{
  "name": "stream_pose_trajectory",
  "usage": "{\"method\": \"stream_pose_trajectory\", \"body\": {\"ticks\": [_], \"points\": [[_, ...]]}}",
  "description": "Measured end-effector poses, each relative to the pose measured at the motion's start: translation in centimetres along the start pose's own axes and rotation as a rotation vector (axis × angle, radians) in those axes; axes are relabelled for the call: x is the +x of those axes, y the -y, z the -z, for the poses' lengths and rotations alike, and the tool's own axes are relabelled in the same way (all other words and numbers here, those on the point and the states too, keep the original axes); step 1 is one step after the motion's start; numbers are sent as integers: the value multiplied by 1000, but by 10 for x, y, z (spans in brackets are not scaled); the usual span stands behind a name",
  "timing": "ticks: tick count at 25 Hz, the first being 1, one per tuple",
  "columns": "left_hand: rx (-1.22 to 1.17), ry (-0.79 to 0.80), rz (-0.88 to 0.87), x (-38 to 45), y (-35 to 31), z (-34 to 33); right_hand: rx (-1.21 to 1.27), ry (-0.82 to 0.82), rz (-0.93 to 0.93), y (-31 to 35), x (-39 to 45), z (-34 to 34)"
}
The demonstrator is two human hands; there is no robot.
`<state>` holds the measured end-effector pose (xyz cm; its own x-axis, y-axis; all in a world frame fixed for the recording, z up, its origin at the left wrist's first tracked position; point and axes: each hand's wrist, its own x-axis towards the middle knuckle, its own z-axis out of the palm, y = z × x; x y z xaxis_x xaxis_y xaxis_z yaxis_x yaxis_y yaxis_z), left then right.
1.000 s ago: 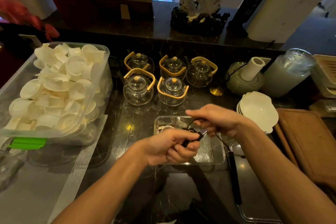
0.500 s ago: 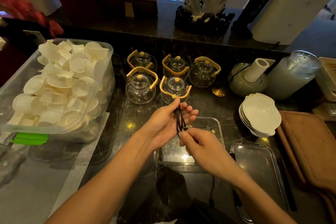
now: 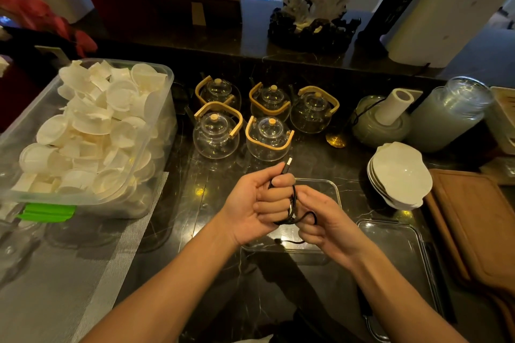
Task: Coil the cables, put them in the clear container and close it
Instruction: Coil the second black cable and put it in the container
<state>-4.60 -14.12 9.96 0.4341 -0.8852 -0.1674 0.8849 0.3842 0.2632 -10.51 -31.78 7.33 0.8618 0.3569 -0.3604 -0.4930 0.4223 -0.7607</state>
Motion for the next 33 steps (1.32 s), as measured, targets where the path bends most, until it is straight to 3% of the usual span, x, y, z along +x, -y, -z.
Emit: {"method": "stream_pose_trajectory", "body": {"ticks": [3,7,10,14,20,26,31,33], "points": [[23,28,39,-1,2,6,-137,-11,-7,4,2,-5],[52,-14,47,-2,0,6,-140,-43,-7,6,4,-8],[140,-149,10,-2,-4,8,-169,-105,35,6,6,-9],[437,-411,-129,-1,-7,12,-247,-123,76,11,6,-5],[324,-562,-349,13,11,12,-424,-213,149,12,8,-7],[45,-533,-332,15,15,5,-424,-178,129,4,5,-5],[-9,-404,-250,5,4,2,-536,-6,-205,3,-3,19],[18,-368,-222,1,2,1,-547,65,-252,12,-2,35]]}}
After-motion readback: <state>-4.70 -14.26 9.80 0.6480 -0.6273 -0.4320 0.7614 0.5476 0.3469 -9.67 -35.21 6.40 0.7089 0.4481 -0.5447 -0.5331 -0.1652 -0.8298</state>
